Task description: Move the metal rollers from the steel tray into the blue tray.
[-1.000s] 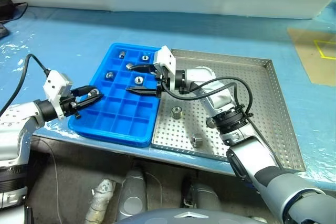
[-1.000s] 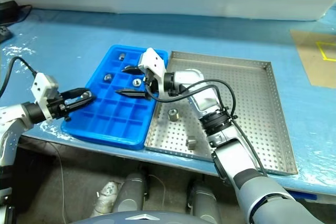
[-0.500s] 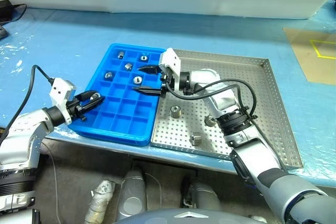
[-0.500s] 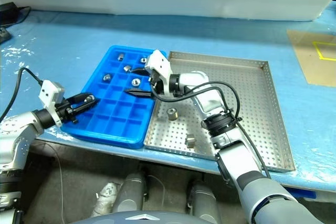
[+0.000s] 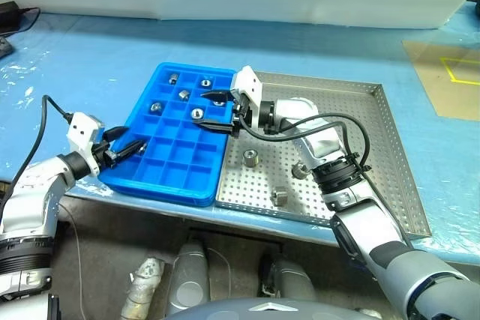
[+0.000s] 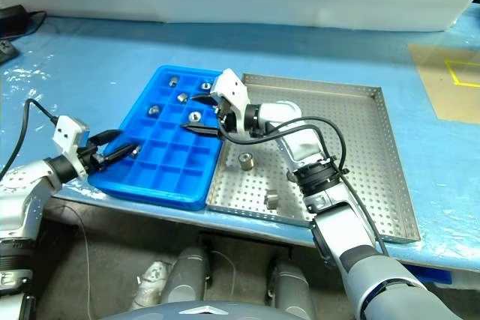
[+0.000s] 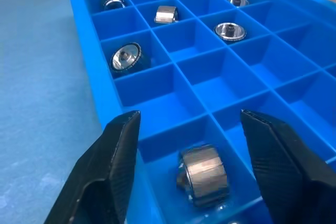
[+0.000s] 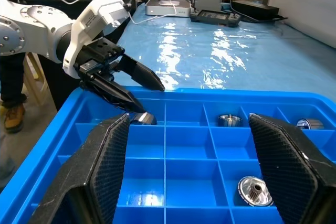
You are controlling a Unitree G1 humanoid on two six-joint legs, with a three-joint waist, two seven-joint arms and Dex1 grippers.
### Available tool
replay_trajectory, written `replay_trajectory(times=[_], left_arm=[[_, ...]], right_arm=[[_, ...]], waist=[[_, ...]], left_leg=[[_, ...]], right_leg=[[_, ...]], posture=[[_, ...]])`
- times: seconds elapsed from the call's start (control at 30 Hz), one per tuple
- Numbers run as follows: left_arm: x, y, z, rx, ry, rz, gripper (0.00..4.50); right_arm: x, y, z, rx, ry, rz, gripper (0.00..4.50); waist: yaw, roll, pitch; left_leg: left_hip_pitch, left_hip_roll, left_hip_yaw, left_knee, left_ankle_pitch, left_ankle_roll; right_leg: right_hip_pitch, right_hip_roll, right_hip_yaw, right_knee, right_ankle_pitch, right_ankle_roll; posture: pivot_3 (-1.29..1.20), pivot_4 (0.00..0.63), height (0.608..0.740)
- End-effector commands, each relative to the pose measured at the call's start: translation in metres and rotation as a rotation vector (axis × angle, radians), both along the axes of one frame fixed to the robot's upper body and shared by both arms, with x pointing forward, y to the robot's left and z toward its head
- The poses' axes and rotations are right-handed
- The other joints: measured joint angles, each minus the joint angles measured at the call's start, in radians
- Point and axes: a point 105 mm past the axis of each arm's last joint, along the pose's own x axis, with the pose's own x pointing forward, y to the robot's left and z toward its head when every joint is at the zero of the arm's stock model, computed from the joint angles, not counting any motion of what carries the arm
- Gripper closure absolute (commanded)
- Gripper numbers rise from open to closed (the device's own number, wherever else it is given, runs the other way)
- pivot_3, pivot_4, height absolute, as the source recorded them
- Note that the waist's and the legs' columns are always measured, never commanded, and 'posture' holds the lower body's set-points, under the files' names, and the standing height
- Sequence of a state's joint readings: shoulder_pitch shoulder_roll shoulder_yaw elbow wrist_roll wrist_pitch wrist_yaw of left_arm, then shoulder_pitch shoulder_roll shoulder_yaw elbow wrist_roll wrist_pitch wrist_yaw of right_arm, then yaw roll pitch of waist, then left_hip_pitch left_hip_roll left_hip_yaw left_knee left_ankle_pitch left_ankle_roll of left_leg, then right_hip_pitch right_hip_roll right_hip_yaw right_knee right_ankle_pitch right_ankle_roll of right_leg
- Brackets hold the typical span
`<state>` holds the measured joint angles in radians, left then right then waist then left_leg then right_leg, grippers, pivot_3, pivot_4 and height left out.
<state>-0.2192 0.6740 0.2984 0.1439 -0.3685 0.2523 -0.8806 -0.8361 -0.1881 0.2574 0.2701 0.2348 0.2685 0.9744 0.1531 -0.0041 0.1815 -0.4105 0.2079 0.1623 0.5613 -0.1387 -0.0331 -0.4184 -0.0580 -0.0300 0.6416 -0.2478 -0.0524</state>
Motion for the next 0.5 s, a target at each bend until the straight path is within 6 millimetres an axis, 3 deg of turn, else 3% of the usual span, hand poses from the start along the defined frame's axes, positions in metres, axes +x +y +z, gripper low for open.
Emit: replay_trajectory(times=[0.03,0.2,0.37,0.5], left_arm=[[0.004,-0.008,0.017,0.024,-0.070,-0.039,1.24],[0.006,-0.061,0.043,-0.033,-0.113,-0.252,1.24],[0.002,-0.128,0.031,-0.017,-0.066,-0.529,1.24],[0.018,-0.156,0.034,-0.037,-0.080,-0.610,1.24]], right_arm=[[-0.004,-0.001,0.013,0.036,-0.049,0.000,0.78],[0.000,-0.012,0.018,0.051,-0.055,-0.051,0.78],[0.009,-0.044,0.021,0.045,-0.074,-0.173,0.78],[0.010,-0.070,0.022,0.042,-0.080,-0.278,0.78]], waist=[[0.000,0.000,0.000],[0.001,0.000,0.000],[-0.007,0.000,0.000],[-0.031,0.000,0.000]], left_leg=[[0.000,0.000,0.000,0.000,0.000,0.000],[-0.001,0.000,0.001,0.001,0.000,0.000],[0.000,-0.001,0.007,0.002,0.000,0.000],[0.001,0.000,0.009,0.003,0.000,0.000]], right_leg=[[0.000,0.000,0.000,0.000,0.000,0.000],[0.000,0.000,0.000,0.000,0.000,0.000],[0.001,0.000,0.002,0.001,0.000,0.001],[0.001,0.001,0.003,0.001,0.001,0.003]], posture=[[0.21,0.150,0.740],[0.14,0.150,0.740],[0.02,0.150,0.740],[-0.10,0.150,0.740]])
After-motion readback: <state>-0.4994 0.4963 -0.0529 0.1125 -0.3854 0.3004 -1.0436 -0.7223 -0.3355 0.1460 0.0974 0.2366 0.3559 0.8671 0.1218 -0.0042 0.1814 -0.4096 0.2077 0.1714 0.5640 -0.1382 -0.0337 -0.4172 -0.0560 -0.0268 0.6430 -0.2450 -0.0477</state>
